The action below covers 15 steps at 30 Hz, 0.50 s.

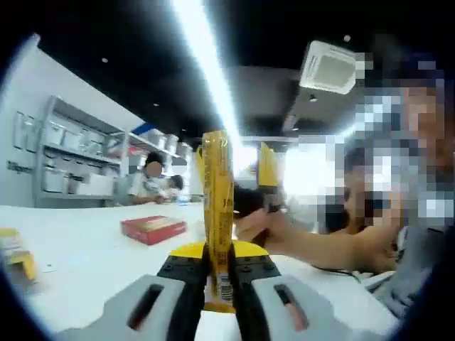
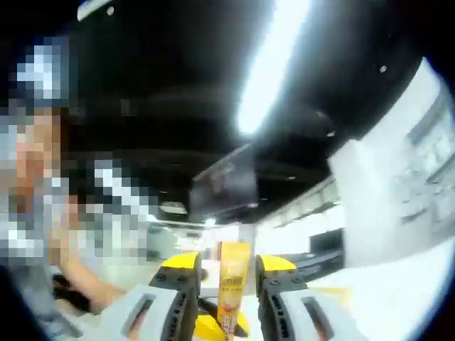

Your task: Tear open the coffee pouch, take out the coffee, and pour the coffee from the pouch into the cup

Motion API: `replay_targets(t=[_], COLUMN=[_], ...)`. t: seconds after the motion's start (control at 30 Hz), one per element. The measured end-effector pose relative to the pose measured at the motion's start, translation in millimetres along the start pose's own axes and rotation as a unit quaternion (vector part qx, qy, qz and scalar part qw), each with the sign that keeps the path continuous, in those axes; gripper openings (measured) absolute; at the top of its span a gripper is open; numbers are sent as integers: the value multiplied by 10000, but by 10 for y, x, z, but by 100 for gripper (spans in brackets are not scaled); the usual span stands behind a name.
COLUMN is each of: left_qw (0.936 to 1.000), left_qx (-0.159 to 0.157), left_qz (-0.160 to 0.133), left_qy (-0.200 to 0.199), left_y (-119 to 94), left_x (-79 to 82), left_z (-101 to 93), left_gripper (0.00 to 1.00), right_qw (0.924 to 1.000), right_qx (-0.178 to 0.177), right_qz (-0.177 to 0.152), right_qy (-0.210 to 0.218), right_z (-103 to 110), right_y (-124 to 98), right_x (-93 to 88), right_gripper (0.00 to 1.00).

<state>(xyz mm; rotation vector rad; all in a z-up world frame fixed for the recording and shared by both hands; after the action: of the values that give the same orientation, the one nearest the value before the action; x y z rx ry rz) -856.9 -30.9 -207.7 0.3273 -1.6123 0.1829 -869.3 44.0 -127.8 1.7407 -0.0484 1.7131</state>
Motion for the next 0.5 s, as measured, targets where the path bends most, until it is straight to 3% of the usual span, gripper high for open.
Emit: replay_targets(t=[0.07, 0.13, 0.2, 0.23, 0.27, 0.33, 0.4, 0.43, 0.5], left_qw=[9974, 9893, 9773, 9763, 9717, 9624, 9519, 9511, 9429], left_qx=[708, 1394, 1890, 1986, 2154, 2296, 2180, 2024, 2041], left_qz=[-36, 256, 426, 402, 585, 781, 1039, 1083, 1125], left_qy=[-81, 346, 852, 765, 778, 1227, 1885, 2064, 2378], left_y=[-76, -157, -210, -224, -241, -234, -156, -99, -38], left_x=[20, -14, -3, -3, -37, -44, -76, -101, -104], left_z=[220, 378, 470, 490, 513, 518, 433, 362, 280], left_gripper=[13, 13, 12, 12, 12, 12, 12, 12, 12], right_qw=[9994, 9975, 9963, 9961, 9951, 9953, 9936, 9928, 9912], right_qx=[-295, -684, -785, -794, -870, -851, -946, -981, -1065], right_qz=[-27, 109, 164, 158, 256, 288, 539, 597, 698], right_qy=[169, 109, 298, 346, 396, 354, 313, 341, 350], right_z=[-52, -101, -75, -57, -33, 34, 49, 41, 44], right_y=[-10, -3, 32, 42, 71, 118, 152, 163, 171], right_x=[-14, -75, -127, -141, -195, -253, -380, -420, -512], right_gripper=[30, 29, 29, 29, 29, 29, 29, 28, 25])
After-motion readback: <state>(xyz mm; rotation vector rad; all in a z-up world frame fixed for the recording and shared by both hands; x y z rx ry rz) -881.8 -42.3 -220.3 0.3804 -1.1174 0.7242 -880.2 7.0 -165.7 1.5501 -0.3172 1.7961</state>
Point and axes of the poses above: the point that each gripper's makers call its tool centre point, and the gripper's own axes: y roughly forward along the fingers, z roughly to its left, x roughly out of its top, the point moved 3 cm from there along -y, roughly backward along the fingers, and after that the axes turned 6 degrees about -x, right-handed, at the moved point
